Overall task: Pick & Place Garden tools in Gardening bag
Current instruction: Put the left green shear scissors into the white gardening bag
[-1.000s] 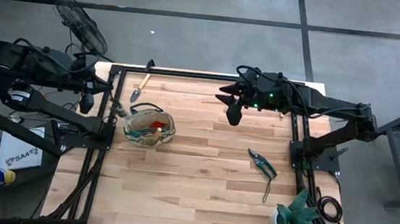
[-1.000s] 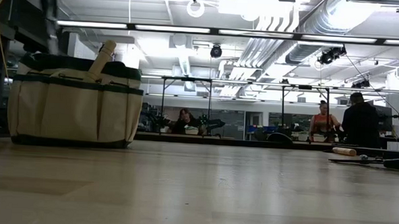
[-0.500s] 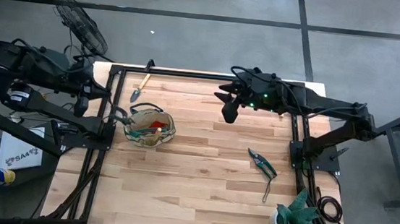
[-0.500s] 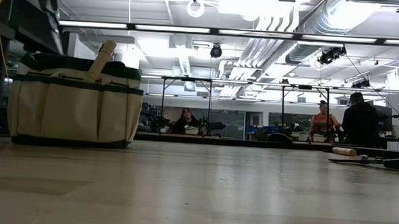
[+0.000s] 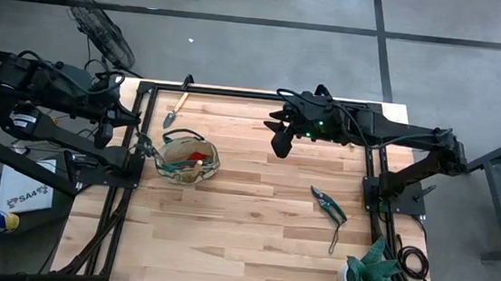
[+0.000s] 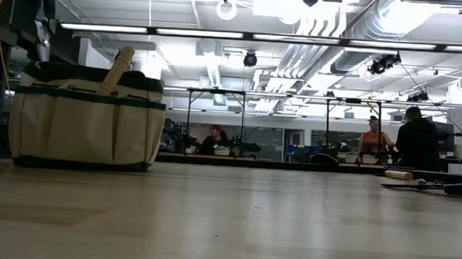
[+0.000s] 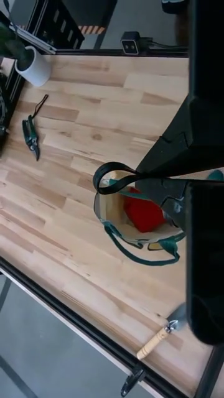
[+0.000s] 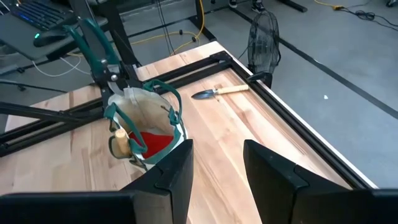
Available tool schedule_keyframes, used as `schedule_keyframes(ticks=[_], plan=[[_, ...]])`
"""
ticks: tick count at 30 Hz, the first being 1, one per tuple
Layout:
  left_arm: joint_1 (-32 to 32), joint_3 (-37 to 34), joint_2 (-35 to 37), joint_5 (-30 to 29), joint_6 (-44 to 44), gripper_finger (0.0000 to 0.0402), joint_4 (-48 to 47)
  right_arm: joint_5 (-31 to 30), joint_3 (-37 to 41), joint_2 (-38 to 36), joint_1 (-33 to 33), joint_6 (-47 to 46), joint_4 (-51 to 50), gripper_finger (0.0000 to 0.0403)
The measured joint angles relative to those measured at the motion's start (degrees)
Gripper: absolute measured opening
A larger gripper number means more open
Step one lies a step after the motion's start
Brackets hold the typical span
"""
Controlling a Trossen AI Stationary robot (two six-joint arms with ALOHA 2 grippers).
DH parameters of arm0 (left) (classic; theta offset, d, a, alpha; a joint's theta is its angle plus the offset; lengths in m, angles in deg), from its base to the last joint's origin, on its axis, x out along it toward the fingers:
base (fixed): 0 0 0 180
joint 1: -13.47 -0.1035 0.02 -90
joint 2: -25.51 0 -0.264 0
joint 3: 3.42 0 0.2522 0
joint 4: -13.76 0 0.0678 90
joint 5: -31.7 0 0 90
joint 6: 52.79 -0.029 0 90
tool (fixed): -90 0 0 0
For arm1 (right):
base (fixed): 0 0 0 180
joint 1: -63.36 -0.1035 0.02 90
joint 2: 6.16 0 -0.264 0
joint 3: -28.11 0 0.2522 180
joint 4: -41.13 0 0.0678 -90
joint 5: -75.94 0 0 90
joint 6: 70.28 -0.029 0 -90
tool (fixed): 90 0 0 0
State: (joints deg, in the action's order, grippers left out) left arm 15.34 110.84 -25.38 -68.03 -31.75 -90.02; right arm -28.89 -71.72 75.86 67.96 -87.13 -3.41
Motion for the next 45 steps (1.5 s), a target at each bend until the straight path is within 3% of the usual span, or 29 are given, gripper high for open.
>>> schedule_keyframes(ticks=[8, 21, 35, 45], plan=[[0.0, 1.3, 2.3, 2.3, 0.8, 0.0000, 0.0, 0.0, 0.0, 0.0, 0.0, -0.1, -0.4, 0.0133], [0.0, 1.4, 5.1, 10.3, 10.9, 0.0000, 0.1, 0.0, 0.0, 0.0, 0.0, -1.0, -0.4, 0.0133], [0.0, -11.9, 5.0, 9.0, 10.3, 0.0000, 0.0, 0.0, 0.0, 0.0, 0.0, -1.1, -0.4, 0.0133], [0.0, -11.1, 5.1, 7.7, 10.5, 0.0000, 0.0, 0.0, 0.0, 0.0, 0.0, -1.1, -0.5, 0.0133]])
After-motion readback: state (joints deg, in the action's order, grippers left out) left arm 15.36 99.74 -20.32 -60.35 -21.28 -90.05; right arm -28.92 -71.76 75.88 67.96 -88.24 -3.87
